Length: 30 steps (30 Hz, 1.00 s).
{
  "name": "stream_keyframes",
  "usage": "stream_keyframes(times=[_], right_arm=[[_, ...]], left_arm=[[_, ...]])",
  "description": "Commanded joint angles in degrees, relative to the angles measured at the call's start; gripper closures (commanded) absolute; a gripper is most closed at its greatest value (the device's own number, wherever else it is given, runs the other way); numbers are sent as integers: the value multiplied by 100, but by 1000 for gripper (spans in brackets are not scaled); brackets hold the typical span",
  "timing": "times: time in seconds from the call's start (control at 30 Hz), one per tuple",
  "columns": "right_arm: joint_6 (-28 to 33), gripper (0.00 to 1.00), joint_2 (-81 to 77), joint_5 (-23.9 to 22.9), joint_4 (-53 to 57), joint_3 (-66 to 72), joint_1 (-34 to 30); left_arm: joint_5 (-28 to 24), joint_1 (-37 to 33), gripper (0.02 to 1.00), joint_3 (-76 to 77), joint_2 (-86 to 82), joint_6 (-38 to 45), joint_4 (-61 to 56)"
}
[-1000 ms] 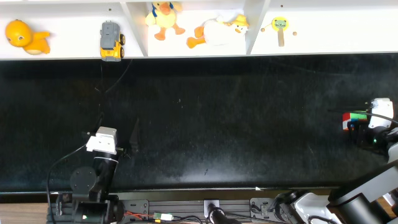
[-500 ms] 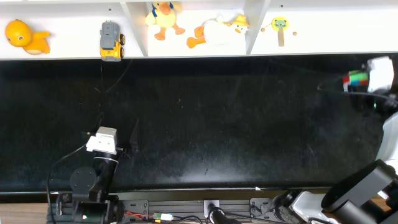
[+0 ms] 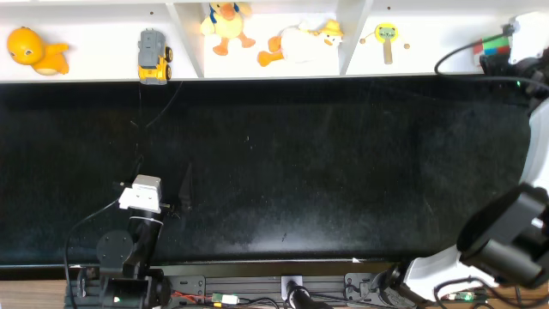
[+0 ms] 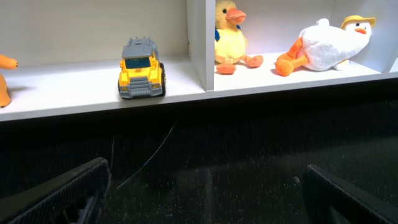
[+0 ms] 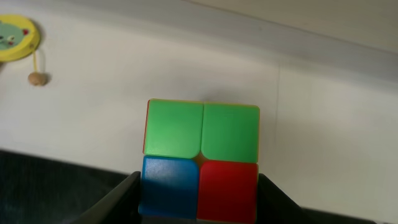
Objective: Store Toys
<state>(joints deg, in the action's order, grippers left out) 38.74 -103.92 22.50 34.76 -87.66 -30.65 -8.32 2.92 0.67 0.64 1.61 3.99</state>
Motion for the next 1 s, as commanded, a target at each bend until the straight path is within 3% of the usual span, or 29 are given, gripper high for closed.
stream_keyframes(times=[0.03, 0.23, 0.43, 0.5, 0.53, 0.7, 0.9, 1.0], right_arm=[[-551, 500, -350, 52, -11, -496, 136], [-920, 454, -636, 208, -35, -614, 221], [-1049, 224, -699, 205, -37, -614, 225], [-1049, 38, -697, 179, -31, -614, 223], [-1049, 5, -697, 153, -17, -614, 223], [-1047, 3, -417, -149, 105, -374, 225], [-1051, 5, 881, -201, -614, 1292, 138], [-1049, 5, 1547, -494, -717, 2107, 181]], left_arm=[[44, 22, 20, -22, -48, -61, 13], [44, 22, 20, -22, -48, -61, 11], [44, 22, 20, -22, -48, -61, 13], [44, 22, 20, -22, -48, -61, 13], [44, 22, 20, -22, -48, -61, 11], [44, 22, 20, -22, -48, -61, 11], [44, 22, 20, -22, -48, -61, 13], [44, 22, 23, -22, -48, -61, 13]])
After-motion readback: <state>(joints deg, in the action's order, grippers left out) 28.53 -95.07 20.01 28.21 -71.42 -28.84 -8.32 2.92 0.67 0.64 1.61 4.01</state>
